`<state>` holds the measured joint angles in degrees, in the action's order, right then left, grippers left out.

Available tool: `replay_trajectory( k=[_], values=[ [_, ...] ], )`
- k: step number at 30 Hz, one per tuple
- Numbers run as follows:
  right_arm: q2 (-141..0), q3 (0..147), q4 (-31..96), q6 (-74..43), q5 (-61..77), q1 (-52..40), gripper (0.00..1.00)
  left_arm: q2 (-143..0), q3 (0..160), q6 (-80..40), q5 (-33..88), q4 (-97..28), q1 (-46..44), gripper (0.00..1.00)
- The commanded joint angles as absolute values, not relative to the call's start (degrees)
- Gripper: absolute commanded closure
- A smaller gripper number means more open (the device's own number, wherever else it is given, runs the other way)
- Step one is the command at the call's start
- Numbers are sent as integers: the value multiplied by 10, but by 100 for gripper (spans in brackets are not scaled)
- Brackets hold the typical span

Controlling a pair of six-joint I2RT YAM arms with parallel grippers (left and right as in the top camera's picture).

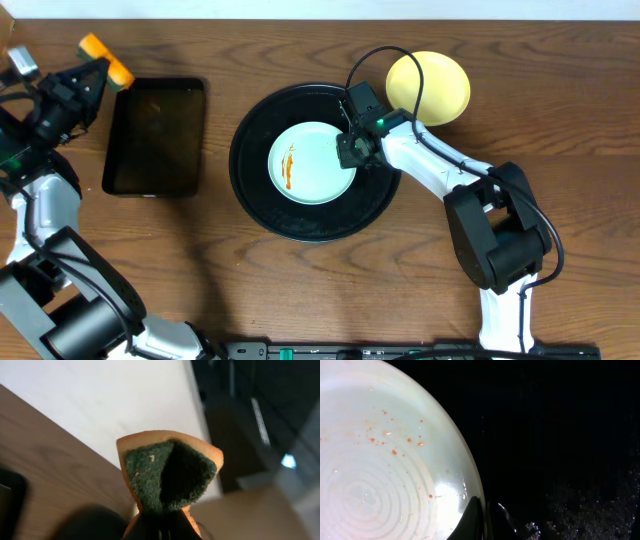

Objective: Clean dirty plates on tray and stack at the side
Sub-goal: 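Carry the sponge with the left gripper toward the green plate, then lower the sponge onto the green plate with the left gripper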

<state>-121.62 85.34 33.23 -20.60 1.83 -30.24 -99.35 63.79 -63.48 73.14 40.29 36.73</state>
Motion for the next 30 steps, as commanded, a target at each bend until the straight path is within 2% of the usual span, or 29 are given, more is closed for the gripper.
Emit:
replay_trajectory(
  k=[1, 9, 15, 17, 22, 26, 30],
  values=[
    [-1223, 849, 336, -212, 49, -308, 99, -989, 643, -738, 833, 406, 342, 92],
    [-1223, 849, 333, -212, 76, -308, 99, -989, 642, -707, 863, 392, 204, 92],
    [-1223, 849, 336, -212, 75, -307, 99, -989, 641, -615, 788, 296, 120, 93],
    [-1223, 849, 339, -216, 74, -300, 99, -989, 641, -514, 706, 150, 97, 93],
    [-1223, 849, 340, -223, 73, -296, 99, -989, 641, -380, 464, -166, 23, 93],
    [-1223, 849, 335, -223, 73, -296, 99, -989, 641, -319, 403, -215, -41, 93],
    [-1223, 849, 335, -223, 73, -296, 99, -989, 641, -311, 315, -223, -105, 93]
  ],
)
